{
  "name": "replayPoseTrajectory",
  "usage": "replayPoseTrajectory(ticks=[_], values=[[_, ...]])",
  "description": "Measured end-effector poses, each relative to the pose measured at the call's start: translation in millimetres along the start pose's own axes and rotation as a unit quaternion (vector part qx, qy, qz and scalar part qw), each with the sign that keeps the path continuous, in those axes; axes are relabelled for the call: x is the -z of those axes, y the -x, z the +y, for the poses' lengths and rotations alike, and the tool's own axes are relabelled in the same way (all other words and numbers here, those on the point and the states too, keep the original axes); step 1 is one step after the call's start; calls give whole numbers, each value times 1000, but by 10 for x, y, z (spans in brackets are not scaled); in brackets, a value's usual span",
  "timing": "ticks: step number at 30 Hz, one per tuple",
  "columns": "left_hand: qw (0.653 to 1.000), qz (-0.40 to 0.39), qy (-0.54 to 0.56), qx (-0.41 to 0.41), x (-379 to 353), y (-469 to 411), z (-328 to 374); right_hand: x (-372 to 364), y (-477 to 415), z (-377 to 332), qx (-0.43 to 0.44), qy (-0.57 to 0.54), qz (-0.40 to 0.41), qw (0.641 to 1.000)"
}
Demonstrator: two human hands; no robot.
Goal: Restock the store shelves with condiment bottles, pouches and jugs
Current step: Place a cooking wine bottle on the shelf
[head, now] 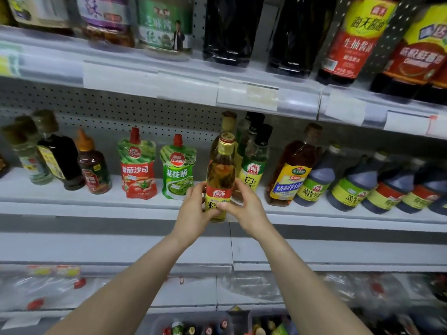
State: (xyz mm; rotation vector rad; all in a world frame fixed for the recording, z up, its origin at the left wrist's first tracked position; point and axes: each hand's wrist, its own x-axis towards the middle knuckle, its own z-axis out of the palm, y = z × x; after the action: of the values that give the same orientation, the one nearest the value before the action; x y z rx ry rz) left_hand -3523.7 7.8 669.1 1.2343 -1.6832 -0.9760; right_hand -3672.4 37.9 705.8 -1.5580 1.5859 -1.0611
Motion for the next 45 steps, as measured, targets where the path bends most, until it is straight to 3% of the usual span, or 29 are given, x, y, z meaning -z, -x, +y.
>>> replayPoseTrajectory(ticks=[6, 11, 17, 21, 45], values=[[1000, 7, -27, -7, 49, -114, 14, -45, -91, 15, -20, -24, 22, 999], [995, -34, -98, -3, 69, -228, 22, -83, -131, 13, -19, -48, 35, 998], [990, -79, -119, -9, 76, -279, 53, -198, -86, 23, -8, 49, 30, 998], [988, -87, -128, 6, 96, -353, 36, -233, -158, 24, -44, 56, 1, 997], [989, -53, -131, 36, 34, -624, -31, -333, -512, 21, -123, 30, 18, 992]])
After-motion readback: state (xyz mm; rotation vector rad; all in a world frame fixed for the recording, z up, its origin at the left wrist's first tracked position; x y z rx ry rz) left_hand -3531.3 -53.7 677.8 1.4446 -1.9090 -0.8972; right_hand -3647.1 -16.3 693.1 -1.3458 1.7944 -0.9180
